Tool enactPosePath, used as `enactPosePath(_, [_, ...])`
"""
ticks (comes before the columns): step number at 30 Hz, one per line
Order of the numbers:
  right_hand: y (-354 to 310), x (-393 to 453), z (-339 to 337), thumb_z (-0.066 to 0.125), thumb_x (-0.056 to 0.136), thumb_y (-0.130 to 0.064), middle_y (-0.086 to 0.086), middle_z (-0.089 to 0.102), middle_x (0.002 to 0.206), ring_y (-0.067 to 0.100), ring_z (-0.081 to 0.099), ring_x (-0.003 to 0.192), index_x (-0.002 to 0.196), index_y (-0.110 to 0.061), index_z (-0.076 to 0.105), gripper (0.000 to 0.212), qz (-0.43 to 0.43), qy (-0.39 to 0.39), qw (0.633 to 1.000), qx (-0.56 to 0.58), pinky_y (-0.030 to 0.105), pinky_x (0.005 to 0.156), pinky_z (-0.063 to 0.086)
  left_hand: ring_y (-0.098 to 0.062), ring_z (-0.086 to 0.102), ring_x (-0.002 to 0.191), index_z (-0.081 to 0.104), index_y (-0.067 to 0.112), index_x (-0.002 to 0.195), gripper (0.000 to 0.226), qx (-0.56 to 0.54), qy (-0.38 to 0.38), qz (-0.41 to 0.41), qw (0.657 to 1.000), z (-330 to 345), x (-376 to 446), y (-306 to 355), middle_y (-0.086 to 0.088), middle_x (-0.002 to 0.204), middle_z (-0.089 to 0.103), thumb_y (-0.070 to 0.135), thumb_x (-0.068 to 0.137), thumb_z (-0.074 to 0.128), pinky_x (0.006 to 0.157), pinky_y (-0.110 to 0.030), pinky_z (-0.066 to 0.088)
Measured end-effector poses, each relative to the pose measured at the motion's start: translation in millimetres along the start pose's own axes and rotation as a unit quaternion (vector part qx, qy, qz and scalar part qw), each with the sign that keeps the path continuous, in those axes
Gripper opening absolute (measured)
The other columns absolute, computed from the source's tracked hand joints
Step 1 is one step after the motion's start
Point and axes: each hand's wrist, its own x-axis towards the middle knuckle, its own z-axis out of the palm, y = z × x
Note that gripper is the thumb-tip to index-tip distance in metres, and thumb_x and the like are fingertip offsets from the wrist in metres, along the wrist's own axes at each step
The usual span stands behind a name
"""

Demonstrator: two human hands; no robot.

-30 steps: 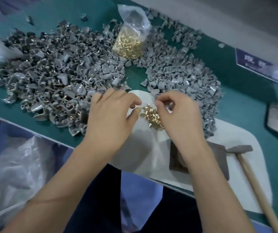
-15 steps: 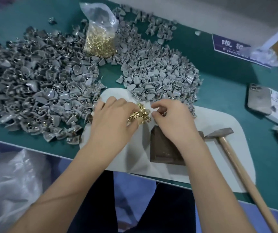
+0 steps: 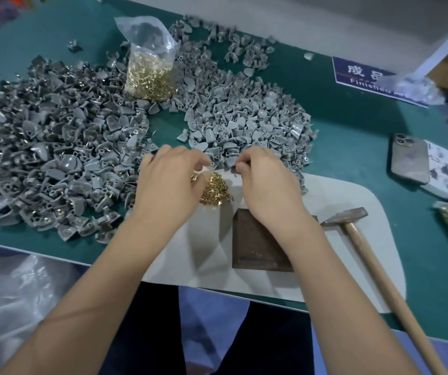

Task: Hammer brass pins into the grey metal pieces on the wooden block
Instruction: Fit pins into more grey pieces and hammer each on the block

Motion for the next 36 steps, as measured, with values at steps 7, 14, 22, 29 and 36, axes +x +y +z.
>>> enactPosePath(7, [15.7, -8.7, 5.3, 0.060, 0.097, -0.018, -0.008, 0.067, 0.096, 0.014, 0.061, 0.084, 0.100, -0.024, 0.065, 0.008, 0.012, 0.082, 0.978, 0.193, 0.044, 0.079, 0.054, -0.024, 0.045, 0.120, 0.064, 0.032, 0.126, 0.037, 0.002, -0.065, 0.037, 0.997, 15.1, 35.2, 5.7, 0.002, 0.118, 0.056, 0.047, 0.092, 0.066, 0.096, -0.043, 0.040])
enactPosePath(14, [22.5, -9.7, 9.6, 0.071, 0.093, -0.013, -0.017, 0.068, 0.086, 0.009, 0.063, 0.075, 0.100, -0.024, 0.073, 0.013, 0.032, 0.092, 0.950, 0.296, 0.047, 0.072, 0.059, -0.021, 0.049, 0.111, 0.070, 0.034, 0.106, 0.016, 0.042, -0.046, 0.034, 0.997, 22.4, 47.0, 12.3, 0.008, 0.110, 0.064, 0.036, 0.090, 0.073, 0.090, -0.039, 0.034])
enactPosePath(22, [24.4, -6.9, 4.5, 0.075, 0.090, -0.011, -0.012, 0.073, 0.084, 0.006, 0.068, 0.082, 0.092, -0.021, 0.077, 0.011, 0.033, 0.114, 0.929, 0.350, 0.027, 0.078, 0.056, -0.016, 0.045, 0.107, 0.069, 0.031, 0.099, 0.007, -0.018, -0.005, 0.062, 0.998, 20.1, 36.6, 13.3, 0.013, 0.106, 0.060, 0.029, 0.092, 0.071, 0.090, -0.035, 0.037])
enactPosePath(29, [21.5, -28.6, -14.8, 0.070, 0.096, -0.011, -0.003, 0.070, 0.082, 0.013, 0.067, 0.065, 0.097, -0.018, 0.072, 0.008, 0.006, 0.154, 0.857, 0.491, 0.025, 0.053, 0.053, -0.003, 0.064, 0.091, 0.065, 0.033, 0.097, 0.018, -0.396, 0.009, 0.065, 0.916, 9.6, 1.5, 48.9, 0.017, 0.093, 0.069, 0.016, 0.092, 0.070, 0.075, -0.012, 0.045])
enactPosePath(36, [40.9, -82.0, -32.9, 0.068, 0.095, -0.002, 0.006, 0.073, 0.084, 0.014, 0.066, 0.071, 0.098, -0.014, 0.073, 0.013, 0.030, 0.131, 0.818, 0.560, 0.027, 0.052, 0.055, -0.018, 0.070, 0.102, 0.067, 0.023, 0.105, 0.017, -0.541, -0.080, 0.025, 0.837, 18.7, -31.4, 73.8, 0.005, 0.100, 0.073, 0.017, 0.090, 0.070, 0.088, -0.050, 0.059])
